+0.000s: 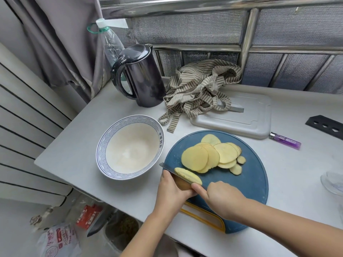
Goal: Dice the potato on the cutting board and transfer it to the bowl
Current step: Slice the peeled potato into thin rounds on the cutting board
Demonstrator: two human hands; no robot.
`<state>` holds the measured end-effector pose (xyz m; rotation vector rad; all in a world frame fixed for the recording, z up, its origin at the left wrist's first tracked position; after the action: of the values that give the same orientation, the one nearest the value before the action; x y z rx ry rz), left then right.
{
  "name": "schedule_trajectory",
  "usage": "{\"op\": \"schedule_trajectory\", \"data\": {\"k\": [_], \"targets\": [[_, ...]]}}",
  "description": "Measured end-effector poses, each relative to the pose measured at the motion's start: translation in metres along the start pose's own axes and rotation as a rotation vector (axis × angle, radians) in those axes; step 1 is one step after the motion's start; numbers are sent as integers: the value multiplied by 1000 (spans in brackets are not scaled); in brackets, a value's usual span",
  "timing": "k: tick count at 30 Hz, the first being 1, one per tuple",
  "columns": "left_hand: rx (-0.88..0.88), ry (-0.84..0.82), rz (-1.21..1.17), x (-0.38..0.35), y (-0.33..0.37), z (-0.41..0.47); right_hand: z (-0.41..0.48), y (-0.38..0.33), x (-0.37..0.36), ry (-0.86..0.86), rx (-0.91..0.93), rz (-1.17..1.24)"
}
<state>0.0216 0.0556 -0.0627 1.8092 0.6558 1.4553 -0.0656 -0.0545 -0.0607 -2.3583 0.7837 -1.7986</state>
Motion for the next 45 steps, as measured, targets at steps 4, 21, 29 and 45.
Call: {"op": "schedule_trajectory", "data": {"k": [4, 21, 29, 45], "targets": [[-16, 7, 16, -2, -1, 1, 5, -1, -3, 10, -25, -10], [-39, -10, 60, 0, 6, 1, 7, 4, 1, 72, -10, 195], [-16, -55, 81, -5, 6, 6, -13, 28, 0, 156, -68, 120], [-10, -67, 114, -7, 5, 9, 1, 30, -3, 137, -34, 111]]}}
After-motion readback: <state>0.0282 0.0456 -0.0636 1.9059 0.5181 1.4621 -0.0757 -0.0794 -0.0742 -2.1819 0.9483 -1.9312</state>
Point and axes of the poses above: each hand's wrist, its own z-axis towards the middle knuckle, its own x-axis out of the back of the hand, y = z × x, the point moved 10 cm from there along z, towards the middle knuckle, and after that the axes turned 14 degrees about y, right-handed, at the moved point
